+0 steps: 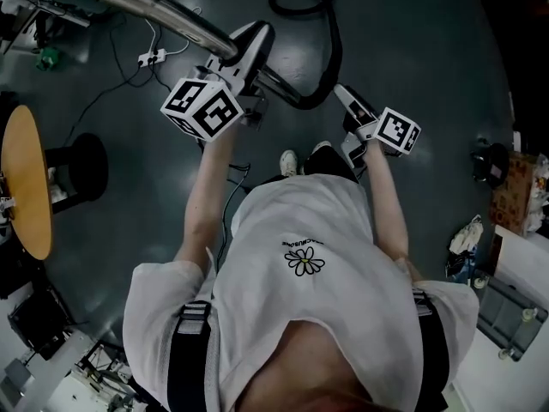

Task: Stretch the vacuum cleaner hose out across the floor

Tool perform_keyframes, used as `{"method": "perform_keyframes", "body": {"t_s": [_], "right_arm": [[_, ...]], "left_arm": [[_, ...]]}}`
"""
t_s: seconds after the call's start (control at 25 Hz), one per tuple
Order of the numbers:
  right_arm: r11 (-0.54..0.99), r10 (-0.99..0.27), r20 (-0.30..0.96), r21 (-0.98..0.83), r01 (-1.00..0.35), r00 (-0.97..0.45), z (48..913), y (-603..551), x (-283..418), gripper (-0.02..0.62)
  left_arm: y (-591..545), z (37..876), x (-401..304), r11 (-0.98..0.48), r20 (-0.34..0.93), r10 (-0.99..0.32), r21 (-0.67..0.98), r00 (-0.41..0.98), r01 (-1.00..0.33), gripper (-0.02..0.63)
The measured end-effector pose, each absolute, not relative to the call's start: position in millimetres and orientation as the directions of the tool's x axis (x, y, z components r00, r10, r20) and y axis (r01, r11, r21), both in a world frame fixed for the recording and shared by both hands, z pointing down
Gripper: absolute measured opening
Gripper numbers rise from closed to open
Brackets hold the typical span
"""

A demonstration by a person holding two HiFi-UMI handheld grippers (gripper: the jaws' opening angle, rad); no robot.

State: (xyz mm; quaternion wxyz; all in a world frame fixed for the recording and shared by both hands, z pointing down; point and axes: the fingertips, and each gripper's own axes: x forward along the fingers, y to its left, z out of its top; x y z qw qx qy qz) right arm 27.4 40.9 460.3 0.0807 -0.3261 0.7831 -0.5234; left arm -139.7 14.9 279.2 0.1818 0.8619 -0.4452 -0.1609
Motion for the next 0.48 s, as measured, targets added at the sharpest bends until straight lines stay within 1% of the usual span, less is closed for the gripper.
{"method": "perform_keyframes", "body": {"t_s": [0.16, 0.28, 0.4, 0.48], "right_arm": [[0.124, -0.587, 0.129, -0.961, -0.246, -0.799, 475, 76, 37, 0.27], [0.039, -0.585, 0.077, -0.992, -0.123, -0.807, 484, 89, 46, 0.27], [-0.083, -0.644, 0.016, -0.995, 0.049, -0.765, 489, 94, 63, 0.27], [-0.135, -0.672, -0.022, -0.979, 0.152, -0.74, 490, 94, 72, 0.27]], "left_arm": [[34, 262, -137, -0.529, -0.182, -0.839, 0.487, 0.512, -0.695, 0.052], [35, 254, -112, -0.526, -0.227, -0.846, 0.502, 0.483, -0.686, 0.052], [40, 250, -81, -0.515, -0.239, -0.855, 0.497, 0.46, -0.699, 0.052], [43, 247, -68, -0.507, -0.236, -0.861, 0.48, 0.451, -0.716, 0.052]]}}
